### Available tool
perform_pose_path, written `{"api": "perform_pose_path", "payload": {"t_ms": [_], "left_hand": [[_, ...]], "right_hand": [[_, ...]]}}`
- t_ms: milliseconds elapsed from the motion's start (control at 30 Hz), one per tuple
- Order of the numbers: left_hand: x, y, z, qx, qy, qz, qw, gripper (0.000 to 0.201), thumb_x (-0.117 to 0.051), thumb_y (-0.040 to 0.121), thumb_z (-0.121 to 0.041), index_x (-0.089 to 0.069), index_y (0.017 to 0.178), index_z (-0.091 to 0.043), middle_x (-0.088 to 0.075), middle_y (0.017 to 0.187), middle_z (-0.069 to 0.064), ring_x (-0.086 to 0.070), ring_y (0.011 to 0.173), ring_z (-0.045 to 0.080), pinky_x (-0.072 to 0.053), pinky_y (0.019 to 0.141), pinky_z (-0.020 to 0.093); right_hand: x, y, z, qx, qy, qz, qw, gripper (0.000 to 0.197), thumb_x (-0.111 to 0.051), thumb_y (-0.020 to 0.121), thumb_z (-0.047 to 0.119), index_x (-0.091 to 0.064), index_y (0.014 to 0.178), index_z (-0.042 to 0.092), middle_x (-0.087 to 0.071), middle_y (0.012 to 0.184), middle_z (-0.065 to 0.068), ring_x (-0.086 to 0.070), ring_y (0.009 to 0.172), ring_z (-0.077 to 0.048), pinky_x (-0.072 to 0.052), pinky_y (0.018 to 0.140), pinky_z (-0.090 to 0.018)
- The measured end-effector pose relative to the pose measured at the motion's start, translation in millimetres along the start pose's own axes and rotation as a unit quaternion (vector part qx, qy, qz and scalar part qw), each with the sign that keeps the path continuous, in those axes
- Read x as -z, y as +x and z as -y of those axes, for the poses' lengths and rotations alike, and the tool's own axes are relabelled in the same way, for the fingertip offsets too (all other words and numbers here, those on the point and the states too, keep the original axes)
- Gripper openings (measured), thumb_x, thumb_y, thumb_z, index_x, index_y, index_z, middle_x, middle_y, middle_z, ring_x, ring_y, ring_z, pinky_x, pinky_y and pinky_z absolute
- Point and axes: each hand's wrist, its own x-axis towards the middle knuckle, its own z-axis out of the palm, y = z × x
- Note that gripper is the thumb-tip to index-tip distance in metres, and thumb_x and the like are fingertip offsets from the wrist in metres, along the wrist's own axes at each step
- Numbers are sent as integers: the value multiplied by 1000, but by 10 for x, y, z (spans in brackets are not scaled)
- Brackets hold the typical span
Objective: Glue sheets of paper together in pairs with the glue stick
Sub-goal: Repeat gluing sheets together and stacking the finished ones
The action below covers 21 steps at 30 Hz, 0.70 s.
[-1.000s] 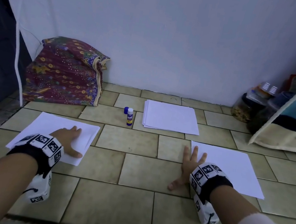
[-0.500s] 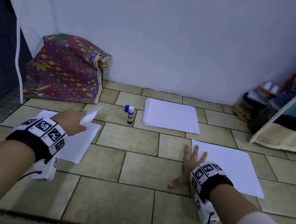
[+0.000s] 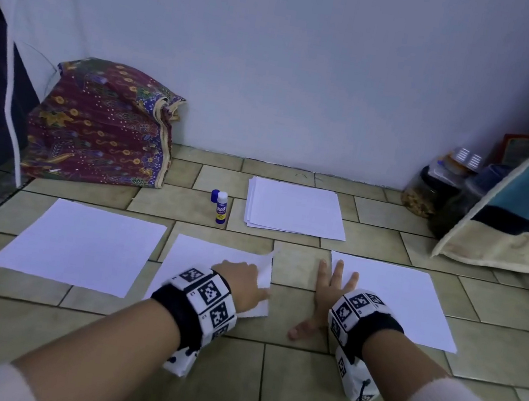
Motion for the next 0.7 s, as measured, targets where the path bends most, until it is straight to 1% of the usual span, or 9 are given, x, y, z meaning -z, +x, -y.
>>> {"api": "perform_pose_path", "payload": {"t_ms": [67,133,233,300,367,467,567,633,700], "left_hand": [[-16,8,10,1,48,10,999,75,-20,94,-67,-41,139,-11,-38,146,10,-43,128,31,-38,101,40],[23,14,80,-11,80,17,997,74,-20,93,-68,-43,139,-14,-39,146,8,-41,128,31,-38,100,42],[93,5,210,-53,119,37,991,65,-51,93,-51,-32,145,-17,-32,150,5,-33,133,30,-40,102,46],[84,21,290,-75,138,47,986,79,-65,88,-34,-20,151,-20,-19,157,2,-23,138,29,-41,104,46],[41,40,350,-82,138,34,986,89,-70,84,-27,-14,153,-24,-11,159,1,-14,141,27,-40,106,45],[-22,56,430,-72,124,5,990,92,-72,82,-33,-13,152,-28,-7,158,7,1,144,30,-29,112,46],[-69,103,525,-38,89,21,995,102,-71,82,-42,-1,154,-28,13,160,8,24,142,38,-9,115,59],[-97,141,582,-11,66,47,997,106,-68,83,-47,10,153,-28,21,158,5,24,141,43,-9,112,65],[-123,166,619,-3,59,62,996,106,-65,84,-51,14,151,-32,25,158,2,18,141,47,-9,112,64]], "right_hand": [[-4,-1,11,-3,-14,-9,1000,160,-77,41,74,36,140,22,40,148,-10,32,133,-47,-8,111,-64],[12,15,0,-7,-25,-13,1000,155,-73,44,78,32,143,22,35,151,-11,26,136,-48,-7,113,-62],[135,21,-23,-2,-27,-31,999,146,-65,43,85,17,149,25,17,157,-10,4,143,-45,-16,114,-56],[231,34,-22,3,-13,-41,999,135,-65,48,84,1,150,25,0,156,-12,-18,140,-41,-28,110,-51],[312,37,-1,-3,-3,-59,998,122,-63,53,83,-14,147,22,-17,150,-13,-28,134,-38,-32,108,-49],[459,20,39,-33,20,-96,995,110,-49,54,91,-34,141,24,-25,145,-15,-23,133,-38,-25,111,-48],[624,-55,168,-28,90,-179,979,102,-48,60,88,-46,135,19,-32,139,-15,-26,131,-34,-29,105,-44],[705,-89,361,32,172,-227,958,87,-56,67,78,-49,132,20,-35,139,-11,-26,132,-30,-34,102,-44],[771,-68,615,114,219,-226,942,70,-63,75,64,-52,129,21,-41,136,-9,-29,130,-27,-35,102,-43]]}}
